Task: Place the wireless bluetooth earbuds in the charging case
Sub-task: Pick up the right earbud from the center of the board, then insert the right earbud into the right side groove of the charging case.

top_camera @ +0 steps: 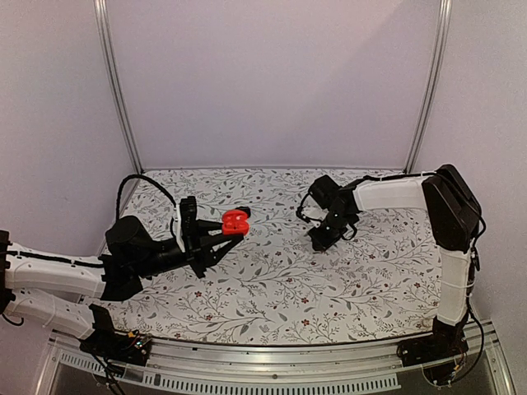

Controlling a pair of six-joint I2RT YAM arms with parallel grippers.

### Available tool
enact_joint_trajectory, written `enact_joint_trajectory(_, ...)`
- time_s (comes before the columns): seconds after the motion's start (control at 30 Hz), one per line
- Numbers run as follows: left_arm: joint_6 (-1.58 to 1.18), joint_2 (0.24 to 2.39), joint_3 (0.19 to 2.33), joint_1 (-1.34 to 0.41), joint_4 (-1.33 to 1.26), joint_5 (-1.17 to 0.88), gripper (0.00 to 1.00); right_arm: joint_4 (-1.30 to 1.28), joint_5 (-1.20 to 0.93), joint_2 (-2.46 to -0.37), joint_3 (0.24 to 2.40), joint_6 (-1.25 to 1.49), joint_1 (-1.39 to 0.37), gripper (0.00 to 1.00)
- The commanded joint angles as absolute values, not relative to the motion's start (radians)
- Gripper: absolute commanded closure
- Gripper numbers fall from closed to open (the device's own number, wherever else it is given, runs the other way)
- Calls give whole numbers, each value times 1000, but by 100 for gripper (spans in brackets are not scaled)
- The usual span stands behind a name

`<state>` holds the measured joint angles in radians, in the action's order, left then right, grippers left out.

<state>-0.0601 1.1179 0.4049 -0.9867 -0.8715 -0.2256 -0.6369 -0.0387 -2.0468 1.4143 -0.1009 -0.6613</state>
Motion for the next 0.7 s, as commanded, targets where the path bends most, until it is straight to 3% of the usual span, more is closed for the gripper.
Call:
enact_joint_trajectory(0.0, -78, 1110, 381, -968, -898, -214, 100, -519, -69, -1944, 1355, -85, -669, 89)
enact_joint_trajectory(0.3, -104, 1158, 327, -950, -981, -226, 100, -222, -124, -1726, 1200, -70, -669, 89)
enact_joint_trajectory(0.67, -167, 1196, 353, -922, -1036, -331, 100, 142, -422, -1380, 1042, -55, -675, 88)
